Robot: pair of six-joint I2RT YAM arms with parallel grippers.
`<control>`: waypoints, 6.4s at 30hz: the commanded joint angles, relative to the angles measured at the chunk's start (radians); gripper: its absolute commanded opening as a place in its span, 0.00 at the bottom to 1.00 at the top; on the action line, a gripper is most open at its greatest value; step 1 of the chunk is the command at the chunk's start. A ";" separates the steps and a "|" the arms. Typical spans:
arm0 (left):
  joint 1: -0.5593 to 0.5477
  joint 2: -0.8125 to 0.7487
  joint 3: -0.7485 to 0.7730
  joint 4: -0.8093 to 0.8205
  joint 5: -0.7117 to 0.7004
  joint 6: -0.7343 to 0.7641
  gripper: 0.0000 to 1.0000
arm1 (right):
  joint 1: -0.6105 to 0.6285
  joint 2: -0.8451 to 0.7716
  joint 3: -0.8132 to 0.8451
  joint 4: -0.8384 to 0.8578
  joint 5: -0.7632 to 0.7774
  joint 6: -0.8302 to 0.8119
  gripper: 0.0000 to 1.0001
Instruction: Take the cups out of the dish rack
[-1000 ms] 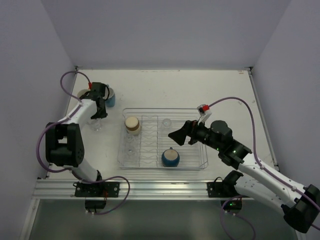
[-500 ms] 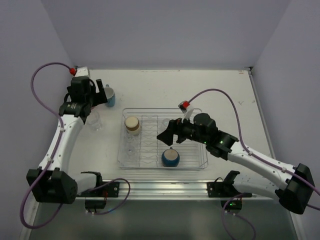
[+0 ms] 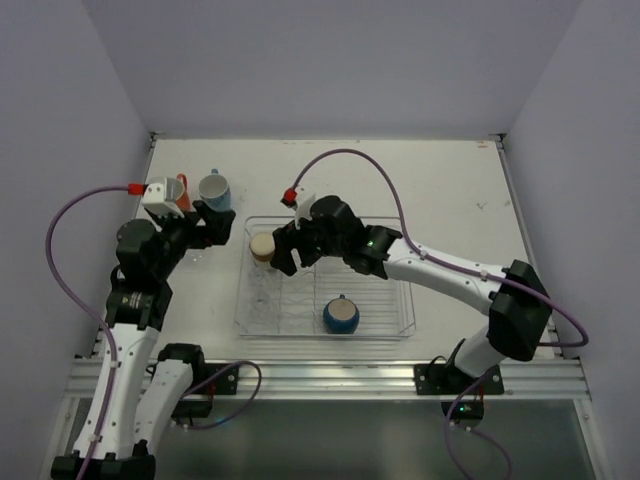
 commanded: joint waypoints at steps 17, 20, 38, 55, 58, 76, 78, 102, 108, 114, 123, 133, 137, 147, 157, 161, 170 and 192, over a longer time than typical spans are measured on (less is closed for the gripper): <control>-0.240 -0.331 -0.034 0.086 -0.450 0.035 0.96 | 0.016 0.409 0.375 -0.041 0.102 -0.217 0.93; -0.252 -0.340 -0.037 0.083 -0.467 0.048 0.97 | 0.016 0.451 0.418 -0.054 0.110 -0.226 0.94; -0.263 -0.336 -0.045 0.089 -0.439 0.055 0.98 | 0.023 0.511 0.442 -0.022 0.214 -0.243 0.63; -0.263 -0.261 -0.066 0.156 -0.292 -0.006 0.97 | 0.021 0.042 0.127 0.270 0.243 -0.022 0.48; -0.263 -0.210 -0.054 0.159 -0.177 -0.047 0.96 | 0.004 -0.073 0.027 0.319 0.251 0.034 0.48; -0.278 0.150 -0.215 0.762 0.454 -0.637 0.82 | -0.258 -0.561 -0.498 0.632 -0.111 0.470 0.45; -0.307 0.166 -0.204 0.764 0.443 -0.637 0.81 | -0.264 -0.581 -0.510 0.632 -0.108 0.473 0.45; -0.471 0.240 -0.171 0.835 0.301 -0.585 0.00 | -0.321 -0.453 -0.622 0.870 -0.243 0.650 0.54; -0.470 0.236 -0.001 0.439 0.103 -0.344 0.00 | -0.324 -0.514 -0.664 0.864 -0.190 0.642 0.97; -0.465 0.327 0.306 0.016 -0.236 -0.114 0.00 | -0.332 -0.610 -0.672 0.743 -0.165 0.558 0.99; -0.228 0.463 0.435 -0.317 -0.442 0.072 0.00 | -0.333 -0.707 -0.652 0.467 -0.093 0.398 0.99; -0.189 0.628 0.414 -0.353 -0.510 0.135 0.00 | -0.333 -0.678 -0.639 0.391 -0.113 0.329 0.99; -0.189 0.713 0.402 -0.358 -0.488 0.144 0.00 | -0.333 -0.686 -0.636 0.376 -0.095 0.317 0.99; -0.189 0.835 0.376 -0.336 -0.490 0.147 0.00 | -0.332 -0.667 -0.635 0.393 -0.122 0.326 0.99; -0.198 0.908 0.325 -0.313 -0.479 0.150 0.00 | -0.332 -0.677 -0.635 0.382 -0.096 0.326 0.99; -0.198 0.934 0.333 -0.313 -0.500 0.158 0.04 | -0.333 -0.675 -0.647 0.407 -0.104 0.341 0.99; -0.197 0.945 0.345 -0.313 -0.554 0.161 0.31 | -0.332 -0.658 -0.639 0.399 -0.119 0.343 0.99; -0.200 0.424 0.319 -0.099 -0.162 0.095 0.84 | -0.001 -0.569 -0.471 -0.243 0.241 0.209 0.99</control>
